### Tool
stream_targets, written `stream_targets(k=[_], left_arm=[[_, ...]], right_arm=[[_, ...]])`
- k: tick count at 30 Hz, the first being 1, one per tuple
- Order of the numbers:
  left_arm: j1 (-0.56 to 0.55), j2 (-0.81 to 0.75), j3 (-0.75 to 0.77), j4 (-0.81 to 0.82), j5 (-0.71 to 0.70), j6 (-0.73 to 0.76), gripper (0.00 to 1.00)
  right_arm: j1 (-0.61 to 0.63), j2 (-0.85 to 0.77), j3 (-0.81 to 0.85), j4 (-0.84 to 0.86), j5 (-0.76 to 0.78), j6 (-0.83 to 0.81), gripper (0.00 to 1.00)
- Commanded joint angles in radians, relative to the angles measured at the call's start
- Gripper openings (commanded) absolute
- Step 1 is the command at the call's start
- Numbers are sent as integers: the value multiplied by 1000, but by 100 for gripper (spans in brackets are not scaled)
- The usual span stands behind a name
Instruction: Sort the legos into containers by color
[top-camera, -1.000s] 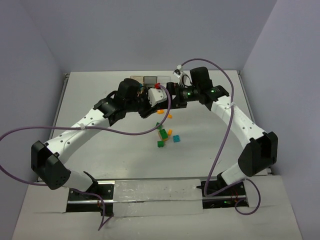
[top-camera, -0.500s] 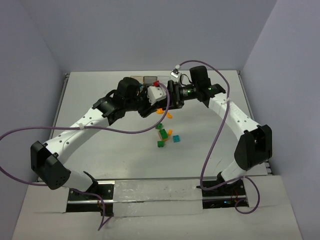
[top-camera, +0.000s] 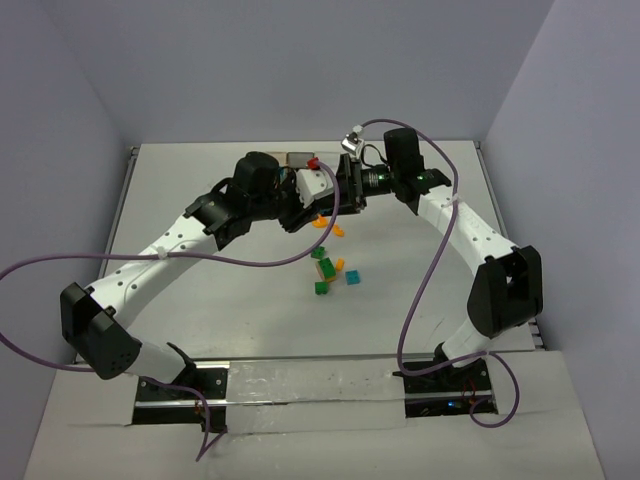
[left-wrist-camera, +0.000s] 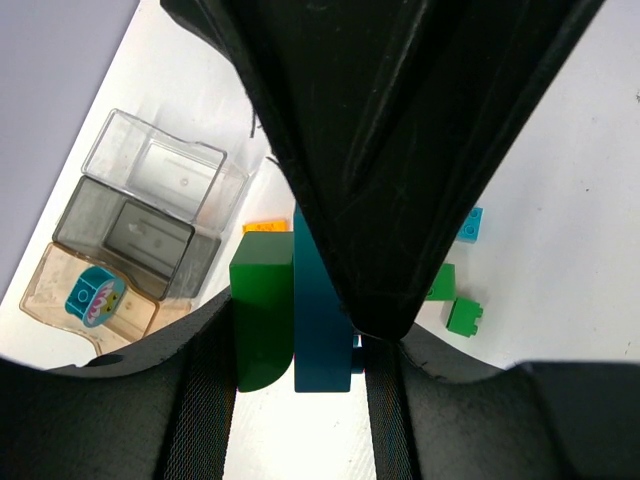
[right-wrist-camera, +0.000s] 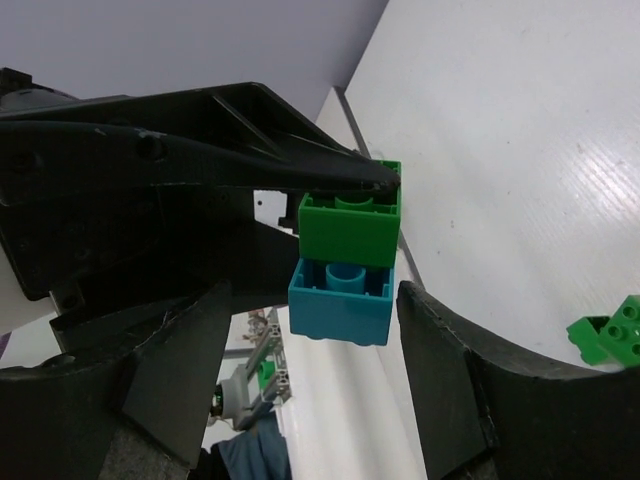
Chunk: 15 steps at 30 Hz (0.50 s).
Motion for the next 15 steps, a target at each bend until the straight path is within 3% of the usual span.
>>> stream_targets(k=[1,8,15], left_arm=[[-9,-10,57,65,29,-26,2],[-8,-1,76,64,31,-35,2],[-8,-1,80,58,48,-39,3]], right_arm=[[-3,-27,-4,51,-31,17,71],[-3,-8,35,-84,61,-94,59],[-4,-2,37,-87,77,-98,47]])
